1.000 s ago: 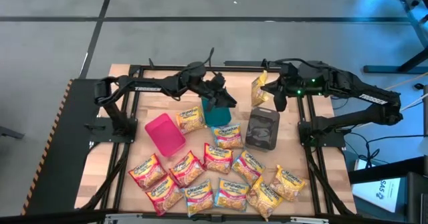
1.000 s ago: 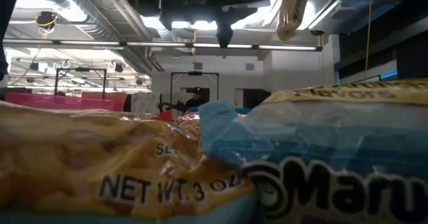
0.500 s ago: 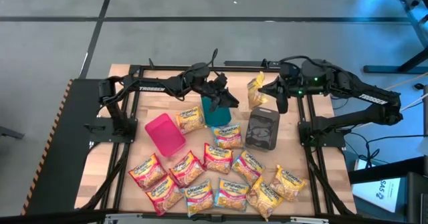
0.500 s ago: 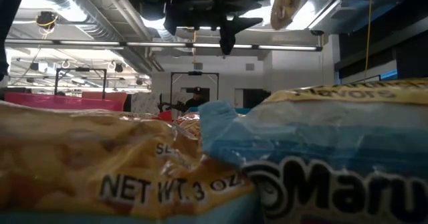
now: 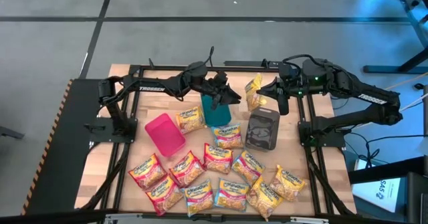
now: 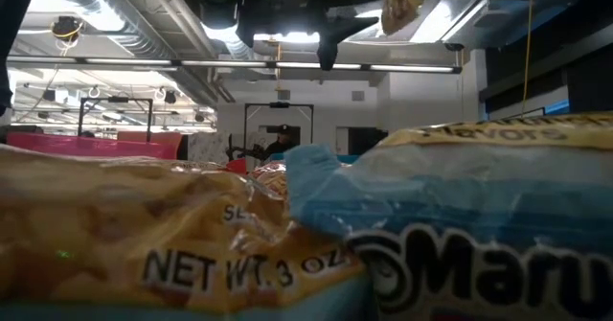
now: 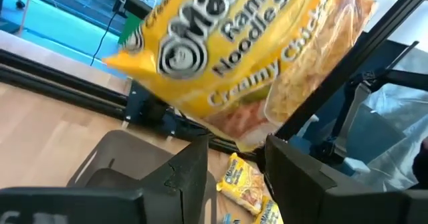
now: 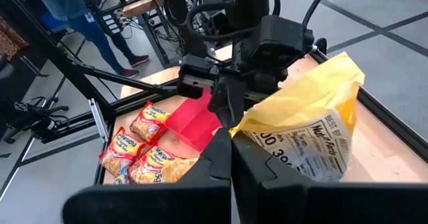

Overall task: Sort Maruchan noodles
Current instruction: Put the yellow noodle pack into the black bin

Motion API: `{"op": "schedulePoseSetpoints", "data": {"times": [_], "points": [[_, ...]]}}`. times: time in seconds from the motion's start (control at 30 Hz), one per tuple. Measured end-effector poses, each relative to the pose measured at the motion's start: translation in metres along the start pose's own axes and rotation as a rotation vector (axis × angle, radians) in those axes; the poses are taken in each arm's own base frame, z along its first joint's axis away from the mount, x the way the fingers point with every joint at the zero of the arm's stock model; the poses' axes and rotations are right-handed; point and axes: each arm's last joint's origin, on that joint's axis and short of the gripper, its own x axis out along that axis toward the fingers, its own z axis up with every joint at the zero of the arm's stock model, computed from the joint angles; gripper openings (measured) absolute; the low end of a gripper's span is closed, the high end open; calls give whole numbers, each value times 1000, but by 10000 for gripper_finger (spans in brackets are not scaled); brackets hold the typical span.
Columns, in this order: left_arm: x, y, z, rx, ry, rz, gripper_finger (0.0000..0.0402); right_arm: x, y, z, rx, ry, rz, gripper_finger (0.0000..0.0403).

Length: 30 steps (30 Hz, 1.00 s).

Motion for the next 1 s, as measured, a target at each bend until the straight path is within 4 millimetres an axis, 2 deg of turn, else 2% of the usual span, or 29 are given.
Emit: {"op": "schedulePoseSetpoints", "data": {"times": [0.43, 0.63, 0.8, 1.0], "points": [[7, 5, -6, -27, -15, -32, 145, 3, 3, 5, -11, -30, 67, 0], [8, 2, -2, -24, -55, -65, 145, 3, 3, 4, -10, -27, 67, 0], [9, -4, 11, 4, -85, -97, 145, 3, 4, 5, -12, -27, 91, 0], [10, -5, 12, 45, -77, -109, 144, 3, 4, 5, -12, -26, 92, 0]]}}
